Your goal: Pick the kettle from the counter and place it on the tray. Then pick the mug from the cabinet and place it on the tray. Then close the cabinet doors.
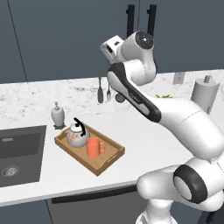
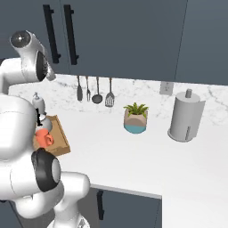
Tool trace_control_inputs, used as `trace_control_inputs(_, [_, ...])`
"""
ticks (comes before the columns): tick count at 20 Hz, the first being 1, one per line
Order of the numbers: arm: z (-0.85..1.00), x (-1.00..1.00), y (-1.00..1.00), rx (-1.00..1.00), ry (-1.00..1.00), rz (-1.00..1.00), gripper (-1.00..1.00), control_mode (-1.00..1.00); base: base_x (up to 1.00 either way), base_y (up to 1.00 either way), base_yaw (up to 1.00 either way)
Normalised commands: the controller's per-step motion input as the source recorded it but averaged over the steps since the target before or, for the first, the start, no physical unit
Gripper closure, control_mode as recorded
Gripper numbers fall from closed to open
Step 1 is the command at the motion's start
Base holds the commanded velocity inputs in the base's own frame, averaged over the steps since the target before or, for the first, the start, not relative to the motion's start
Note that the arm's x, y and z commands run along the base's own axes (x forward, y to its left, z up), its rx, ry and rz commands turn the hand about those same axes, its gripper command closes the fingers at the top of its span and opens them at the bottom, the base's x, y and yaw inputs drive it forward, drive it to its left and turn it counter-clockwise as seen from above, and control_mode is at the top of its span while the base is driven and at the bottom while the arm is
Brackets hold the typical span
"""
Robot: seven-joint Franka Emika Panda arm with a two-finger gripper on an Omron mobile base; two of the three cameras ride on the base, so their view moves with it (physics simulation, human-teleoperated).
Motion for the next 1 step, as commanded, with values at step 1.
trace_control_inputs(1, [-0.25,0.93,0.0,0.0,0.07,0.06,-1.0,-1.0,0.0,0.0,0.0])
